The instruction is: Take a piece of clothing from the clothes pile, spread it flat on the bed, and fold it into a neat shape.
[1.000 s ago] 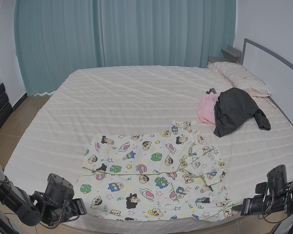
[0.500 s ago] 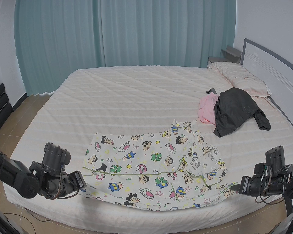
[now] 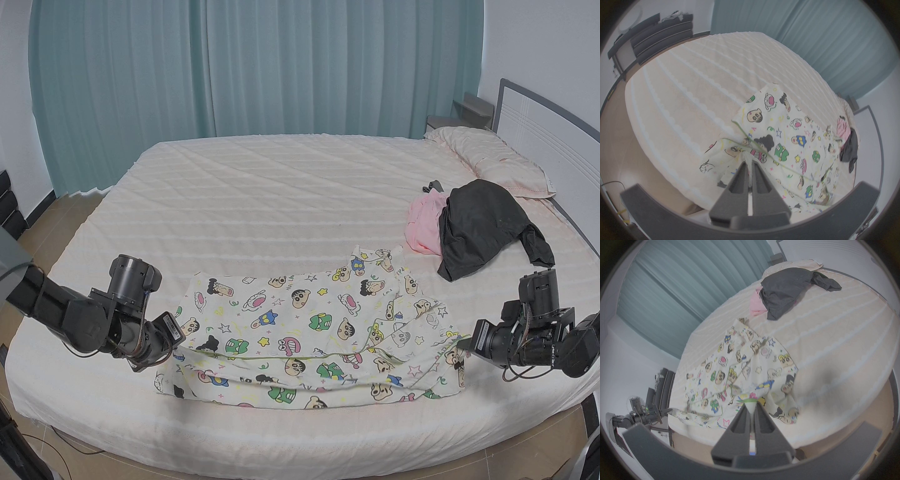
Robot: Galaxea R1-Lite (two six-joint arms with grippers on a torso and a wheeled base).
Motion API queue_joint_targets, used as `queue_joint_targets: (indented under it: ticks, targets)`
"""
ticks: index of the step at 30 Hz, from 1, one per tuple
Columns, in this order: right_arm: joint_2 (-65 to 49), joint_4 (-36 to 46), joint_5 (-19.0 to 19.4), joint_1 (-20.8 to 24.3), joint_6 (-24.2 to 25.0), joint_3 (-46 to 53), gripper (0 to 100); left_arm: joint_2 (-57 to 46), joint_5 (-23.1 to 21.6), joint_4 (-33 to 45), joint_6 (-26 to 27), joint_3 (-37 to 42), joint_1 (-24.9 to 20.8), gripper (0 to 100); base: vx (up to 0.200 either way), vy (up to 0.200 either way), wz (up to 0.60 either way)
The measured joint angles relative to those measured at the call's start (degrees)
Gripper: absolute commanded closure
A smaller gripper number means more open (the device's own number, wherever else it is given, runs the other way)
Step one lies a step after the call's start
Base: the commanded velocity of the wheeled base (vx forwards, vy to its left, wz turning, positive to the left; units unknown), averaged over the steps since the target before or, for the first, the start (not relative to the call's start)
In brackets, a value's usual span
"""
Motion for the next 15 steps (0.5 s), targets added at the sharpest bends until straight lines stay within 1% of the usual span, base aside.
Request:
queue_joint_targets:
  ticks: [7, 15]
  targets:
    - [5.88, -7.07, -0.35, -1.19, 3.25, -3.15, 100, 5.22, -0.62, 0.68, -3.39, -6.36, 2.45, 100, 0.000, 0.000, 0.00]
    - [11.63, -11.69, -0.93, -1.30, 5.12, -5.38, 100, 10.67, -0.62, 0.77, -6.01, -11.28, 3.88, 100, 0.000, 0.000, 0.00]
